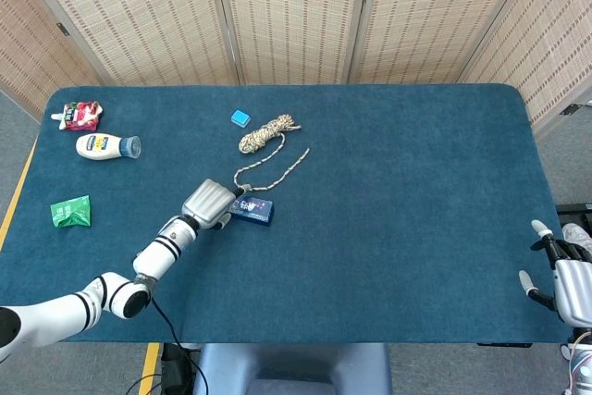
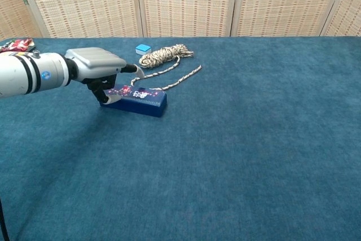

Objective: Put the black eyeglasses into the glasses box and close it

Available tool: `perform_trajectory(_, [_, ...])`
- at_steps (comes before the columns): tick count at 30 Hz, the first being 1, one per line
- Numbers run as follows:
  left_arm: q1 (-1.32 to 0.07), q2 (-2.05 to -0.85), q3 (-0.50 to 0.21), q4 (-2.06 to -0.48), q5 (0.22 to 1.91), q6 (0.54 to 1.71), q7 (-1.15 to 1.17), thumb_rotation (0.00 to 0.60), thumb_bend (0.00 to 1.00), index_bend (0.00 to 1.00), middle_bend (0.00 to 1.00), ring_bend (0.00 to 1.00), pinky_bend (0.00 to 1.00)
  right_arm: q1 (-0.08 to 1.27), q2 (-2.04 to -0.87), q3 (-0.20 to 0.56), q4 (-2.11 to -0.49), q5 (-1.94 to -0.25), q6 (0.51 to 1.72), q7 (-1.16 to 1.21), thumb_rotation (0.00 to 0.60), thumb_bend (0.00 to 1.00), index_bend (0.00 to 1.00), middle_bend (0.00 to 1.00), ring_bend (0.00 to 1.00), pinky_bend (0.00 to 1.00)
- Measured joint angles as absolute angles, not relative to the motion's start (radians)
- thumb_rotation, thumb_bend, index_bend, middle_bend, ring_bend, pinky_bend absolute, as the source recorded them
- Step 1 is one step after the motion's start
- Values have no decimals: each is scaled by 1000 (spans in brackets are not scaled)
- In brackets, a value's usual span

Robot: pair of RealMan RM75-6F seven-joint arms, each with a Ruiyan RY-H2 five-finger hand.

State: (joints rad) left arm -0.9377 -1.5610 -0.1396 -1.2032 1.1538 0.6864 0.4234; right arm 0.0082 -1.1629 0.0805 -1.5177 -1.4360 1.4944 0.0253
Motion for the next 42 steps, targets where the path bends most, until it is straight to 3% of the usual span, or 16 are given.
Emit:
perform_trajectory(21, [-956,-1683,-121,-1013,1148,676,360,600,469,396,1000,972,955,-2,-1162,79,-1517,-1433,1505,31,600,331,111,371,304,235])
perform_trajectory(23, [-952,-1681,-118,-1013,1155,684,354,600,469,365,1000,972,955,-2,-1162,79,-1517,-1433,1504,30,600,331,111,371,304,235])
perform_trajectory(27, [-944,-1662,-120,-1040,1153,698,355,600,435,163,1000,952,946,0,-1158,81,-1523,-1434,1505,25,600,331,111,372,304,235])
perform_trajectory(31, [-926,-1623,-125,-1112,1148,724,349,600,423,22,987,924,938,3,-1153,85,-1529,-1435,1506,19,600,331,116,372,304,235])
perform_trajectory(35, [-894,-1572,-127,-1195,1151,774,336,600,420,9,909,856,914,6,-1150,87,-1533,-1436,1505,14,600,331,117,372,304,235])
perform_trajectory(39, [-849,-1519,-133,-1277,1130,827,320,600,417,42,741,692,902,8,-1149,88,-1534,-1436,1503,16,600,331,117,372,304,235])
perform_trajectory(42, [-806,-1479,-138,-1333,1104,881,312,600,415,102,627,579,837,10,-1144,87,-1533,-1438,1500,20,600,331,117,371,304,235])
